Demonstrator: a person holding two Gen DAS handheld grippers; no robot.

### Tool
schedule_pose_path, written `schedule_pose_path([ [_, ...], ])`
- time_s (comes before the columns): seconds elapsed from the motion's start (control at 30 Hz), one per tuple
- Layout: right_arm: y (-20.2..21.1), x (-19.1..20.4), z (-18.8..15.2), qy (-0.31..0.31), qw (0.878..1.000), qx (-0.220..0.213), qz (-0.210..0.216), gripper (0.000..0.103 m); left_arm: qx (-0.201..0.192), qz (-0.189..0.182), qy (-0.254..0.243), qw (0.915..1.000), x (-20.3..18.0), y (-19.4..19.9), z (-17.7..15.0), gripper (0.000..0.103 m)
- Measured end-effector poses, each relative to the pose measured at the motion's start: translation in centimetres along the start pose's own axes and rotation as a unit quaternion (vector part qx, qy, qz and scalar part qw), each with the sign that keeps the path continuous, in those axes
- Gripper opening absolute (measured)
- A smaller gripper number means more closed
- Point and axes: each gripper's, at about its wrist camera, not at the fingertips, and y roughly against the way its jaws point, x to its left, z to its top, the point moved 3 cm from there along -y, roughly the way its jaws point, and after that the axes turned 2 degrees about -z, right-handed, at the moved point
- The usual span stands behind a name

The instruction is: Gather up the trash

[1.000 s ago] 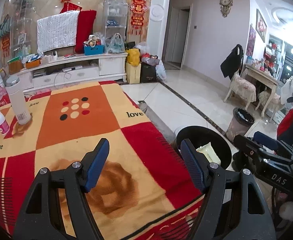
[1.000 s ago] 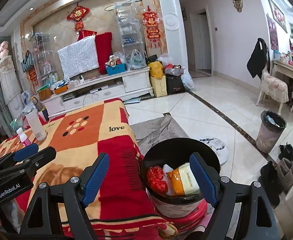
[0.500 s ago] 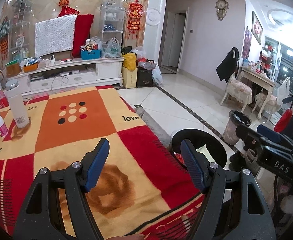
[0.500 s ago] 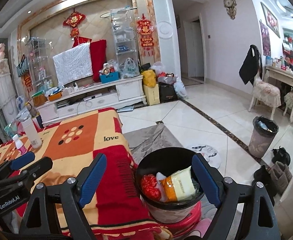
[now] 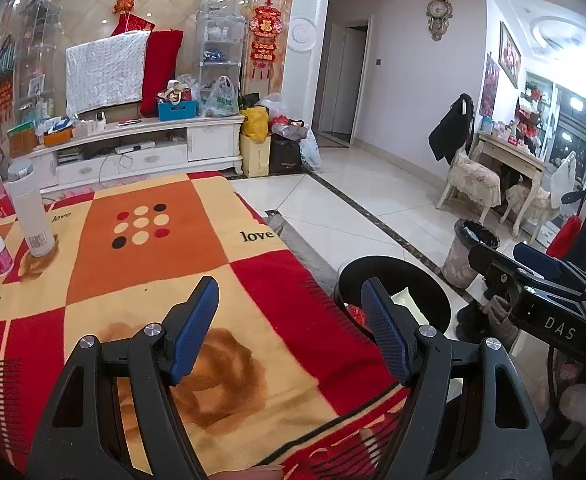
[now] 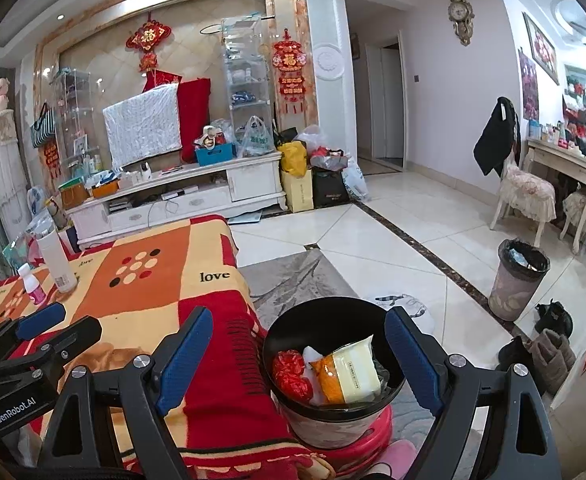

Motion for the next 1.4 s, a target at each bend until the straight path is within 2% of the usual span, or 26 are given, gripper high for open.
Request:
schedule_pose_path([
  [1.4,-0.81,0.31,0.01,0.007,1.0,0.015,0.002,0.086,0.015,-0.018,0.016,0.9996,-0.07,-0.8,-0.64,0.073],
])
